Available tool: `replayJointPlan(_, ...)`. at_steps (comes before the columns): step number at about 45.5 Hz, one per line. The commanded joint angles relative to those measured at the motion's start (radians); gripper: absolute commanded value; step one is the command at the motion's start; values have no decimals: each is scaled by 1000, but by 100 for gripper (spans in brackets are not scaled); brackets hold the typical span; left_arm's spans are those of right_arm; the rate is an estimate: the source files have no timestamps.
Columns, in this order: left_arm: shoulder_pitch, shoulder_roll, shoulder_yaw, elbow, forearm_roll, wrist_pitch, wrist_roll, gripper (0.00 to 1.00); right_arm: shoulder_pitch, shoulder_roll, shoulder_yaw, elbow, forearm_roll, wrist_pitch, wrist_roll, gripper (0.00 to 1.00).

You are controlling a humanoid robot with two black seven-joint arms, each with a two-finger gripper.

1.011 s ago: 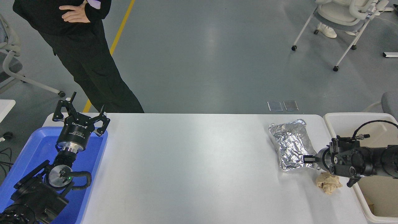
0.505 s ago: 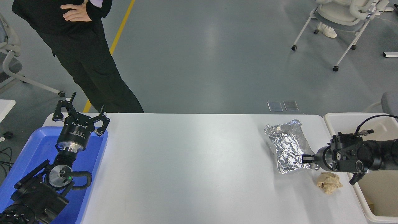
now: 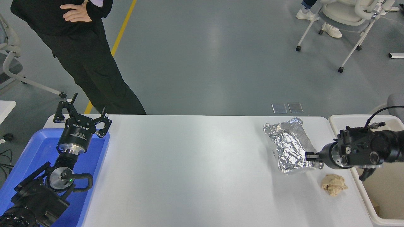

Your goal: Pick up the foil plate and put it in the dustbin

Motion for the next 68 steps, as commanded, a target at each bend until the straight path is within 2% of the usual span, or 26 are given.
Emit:
replayJointPlan(1,0,0,0,0,1,0,2,100,160,-41,-26,110,54,139,6,0)
replayJointPlan(10,0,0,2,0,1,0,2,100,282,-54,-29,115,166,372,15,0)
replayJointPlan(32,0,2,0,0,-1,0,2,100,607,-93,-115,191,272,674,15,0)
replayJointPlan(49,1,0,0,0,-1,0,0,100,845,-87,-190,247,308,776,15,0)
replayJointPlan(68,1,2,-1,0,-1,0,0,100,943,-74,-242,262,343,777,15,0)
